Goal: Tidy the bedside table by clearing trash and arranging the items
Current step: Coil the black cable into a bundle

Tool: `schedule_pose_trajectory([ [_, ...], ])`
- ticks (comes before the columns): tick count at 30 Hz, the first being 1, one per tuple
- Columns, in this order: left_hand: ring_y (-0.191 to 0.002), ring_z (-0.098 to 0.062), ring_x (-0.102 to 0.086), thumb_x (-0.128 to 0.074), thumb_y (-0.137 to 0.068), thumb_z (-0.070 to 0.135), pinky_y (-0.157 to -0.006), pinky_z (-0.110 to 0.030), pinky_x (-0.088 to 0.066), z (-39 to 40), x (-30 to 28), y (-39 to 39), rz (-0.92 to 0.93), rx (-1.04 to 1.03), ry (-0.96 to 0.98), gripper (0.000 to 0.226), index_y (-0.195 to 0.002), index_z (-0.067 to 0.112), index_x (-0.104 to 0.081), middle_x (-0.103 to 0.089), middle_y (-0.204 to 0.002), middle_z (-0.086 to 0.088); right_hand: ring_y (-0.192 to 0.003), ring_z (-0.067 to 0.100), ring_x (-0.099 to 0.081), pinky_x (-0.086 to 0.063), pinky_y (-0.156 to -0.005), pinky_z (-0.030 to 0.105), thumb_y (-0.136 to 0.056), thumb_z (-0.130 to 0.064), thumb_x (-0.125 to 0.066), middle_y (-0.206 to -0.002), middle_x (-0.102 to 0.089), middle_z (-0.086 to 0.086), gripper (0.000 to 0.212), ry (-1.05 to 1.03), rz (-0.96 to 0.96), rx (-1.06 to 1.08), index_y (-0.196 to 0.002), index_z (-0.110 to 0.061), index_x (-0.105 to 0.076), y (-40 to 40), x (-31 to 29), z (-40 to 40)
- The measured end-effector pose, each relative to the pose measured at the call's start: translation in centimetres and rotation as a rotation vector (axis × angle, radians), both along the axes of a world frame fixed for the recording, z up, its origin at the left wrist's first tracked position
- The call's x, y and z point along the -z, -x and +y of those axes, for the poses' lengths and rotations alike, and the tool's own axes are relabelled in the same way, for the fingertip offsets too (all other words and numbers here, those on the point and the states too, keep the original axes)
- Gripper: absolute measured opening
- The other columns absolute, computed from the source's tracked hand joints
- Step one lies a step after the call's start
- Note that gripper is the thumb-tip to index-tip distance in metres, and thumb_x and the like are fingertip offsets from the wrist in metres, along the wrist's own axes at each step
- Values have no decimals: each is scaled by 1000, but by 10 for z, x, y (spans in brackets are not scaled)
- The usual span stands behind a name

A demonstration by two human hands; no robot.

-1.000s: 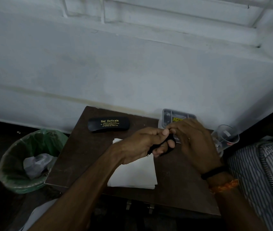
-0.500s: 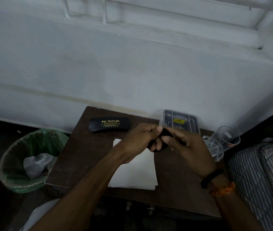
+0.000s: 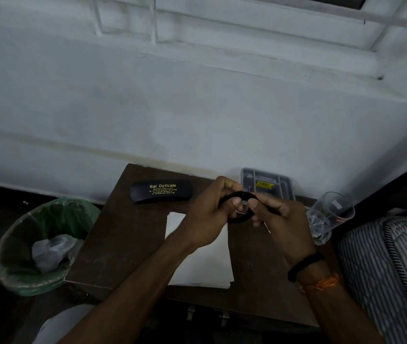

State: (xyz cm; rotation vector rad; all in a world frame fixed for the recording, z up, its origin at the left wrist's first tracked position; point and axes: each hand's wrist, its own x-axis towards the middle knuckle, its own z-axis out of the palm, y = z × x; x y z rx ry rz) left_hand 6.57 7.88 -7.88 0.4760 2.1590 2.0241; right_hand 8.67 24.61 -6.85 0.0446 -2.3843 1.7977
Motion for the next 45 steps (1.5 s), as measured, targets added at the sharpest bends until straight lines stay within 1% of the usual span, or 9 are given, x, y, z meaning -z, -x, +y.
schedule_pose_trajectory([
  [5, -93, -8, -63, -55, -96, 9, -75, -14, -53, 4, 4, -2, 297, -142, 138, 18, -113, 8, -63, -69, -103, -3, -62, 12, -63, -53, -57, 20, -89, -10, -65, -78, -75, 9, 17, 85, -38, 10, -97, -21, -75, -1, 0, 0],
  [13, -69, -8, -67, -60, -92, 2, -67, -20, -55, 4, 7, 1, 127, -225, -67, 28, -107, 23, -70, -74, -88, -5, -73, 15, -61, -51, -65, 27, -92, -14, -57, -84, -69, 16, 27, 156, -140, -148, -114, -6, -69, 3, 4, 17],
  [15, -68, -13, -67, -60, -91, 0, -67, -19, -55, 5, 6, 1, 96, -201, -100, 28, -104, 23, -70, -74, -87, -8, -82, 12, -64, -51, -73, 29, -94, -15, -57, -91, -71, 6, 22, -30, -20, -119, -111, -10, -71, 5, 5, 19],
  [18, -74, -29, -67, -60, -90, -3, -69, -18, -56, 7, 4, 0, 48, -167, -139, 26, -107, 15, -70, -74, -91, -17, -99, 17, -56, -41, -84, 28, -92, -19, -57, -100, -66, -3, 18, -638, 318, 49, -102, -21, -73, 11, 9, 22],
  [20, -72, -30, -67, -60, -90, -3, -70, -19, -56, 6, 4, 0, 30, -145, -175, 26, -109, 11, -70, -72, -90, -23, -100, 17, -49, -39, -83, 29, -92, -15, -60, -101, -61, -1, 17, -771, 371, 119, -101, -23, -72, 13, 7, 19],
  [26, -77, -20, -70, -61, -89, -3, -73, -17, -54, 7, 4, 1, 66, -139, -192, 28, -114, 9, -67, -74, -90, -16, -84, -2, -59, -42, -77, 5, -96, -13, -55, -90, -63, -18, 16, -528, 327, 58, -97, -23, -68, 9, 3, 5],
  [36, -101, -8, -70, -66, -88, 6, -90, -31, -56, 10, 7, -2, 202, -208, -144, 33, -116, 22, -66, -74, -102, 15, -91, 25, -69, -55, -82, 56, -93, -24, -60, -93, -73, 7, 14, 6, 60, 106, -93, -14, -70, 14, 5, -3],
  [42, -100, -8, -70, -66, -88, 8, -89, -33, -57, 12, 11, -1, 220, -248, -116, 31, -117, 18, -66, -74, -106, 5, -98, 37, -67, -58, -83, 52, -96, -12, -55, -101, -70, 22, 17, 292, -86, 95, -102, 1, -65, 8, 0, -11],
  [45, -100, -5, -68, -66, -88, 9, -90, -23, -55, 11, 12, -3, 272, -292, -49, 30, -117, 18, -66, -73, -105, 6, -93, 35, -68, -58, -81, 46, -94, -9, -57, -102, -70, 22, 14, 407, -233, 35, -107, -6, -62, 6, -5, -10],
])
